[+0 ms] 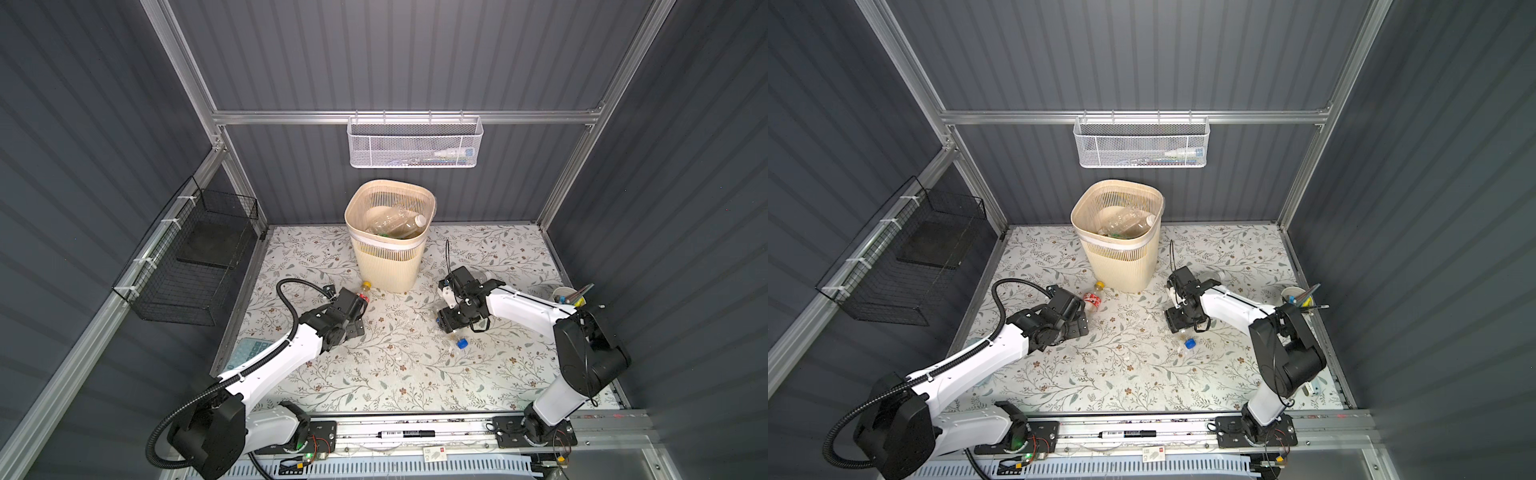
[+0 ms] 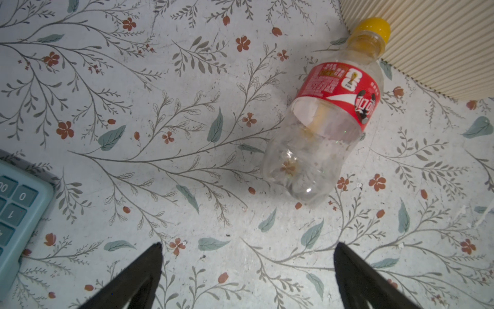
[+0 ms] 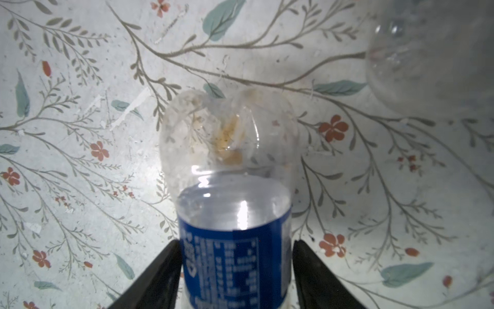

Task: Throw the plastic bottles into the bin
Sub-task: 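Lift the Pepsi bottle with the right gripper and drop it into the bin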

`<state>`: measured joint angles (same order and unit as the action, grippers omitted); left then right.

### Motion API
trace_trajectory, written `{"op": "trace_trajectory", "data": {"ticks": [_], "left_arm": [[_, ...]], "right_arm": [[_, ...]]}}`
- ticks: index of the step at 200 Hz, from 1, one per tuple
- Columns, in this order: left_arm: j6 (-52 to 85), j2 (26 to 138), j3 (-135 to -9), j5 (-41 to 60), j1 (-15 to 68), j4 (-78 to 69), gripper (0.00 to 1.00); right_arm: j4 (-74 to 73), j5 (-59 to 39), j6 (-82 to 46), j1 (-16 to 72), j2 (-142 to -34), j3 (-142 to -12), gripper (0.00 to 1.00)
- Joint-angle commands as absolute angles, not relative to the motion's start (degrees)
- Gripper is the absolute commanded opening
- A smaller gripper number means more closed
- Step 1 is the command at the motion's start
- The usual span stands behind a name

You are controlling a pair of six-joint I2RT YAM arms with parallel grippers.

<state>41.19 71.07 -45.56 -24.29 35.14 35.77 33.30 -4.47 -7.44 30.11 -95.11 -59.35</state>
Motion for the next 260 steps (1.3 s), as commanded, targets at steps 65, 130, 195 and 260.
{"op": "trace_trajectory", "data": {"ticks": [65, 130, 195, 260], "left_arm": [[40.9, 71.72, -44.95, -23.76, 34.8, 35.33, 1.0], [40.17, 72.58, -44.25, -24.72, 34.8, 34.35, 1.0], [39.35, 74.41, -42.96, -23.21, 34.8, 31.62, 1.0], [37.03, 77.32, -45.37, -22.4, 34.8, 33.13, 1.0]], "right_arm": [[39.01, -2.11, -9.24, 30.39, -103.76, -66.92, 0.72], [36.51, -1.97, -10.97, 30.15, -91.83, -64.99, 0.52], [24.11, 1.28, -16.42, 19.56, -64.46, -73.35, 0.47], [8.2, -11.05, -26.18, 19.13, -80.33, -94.09, 0.51]]}}
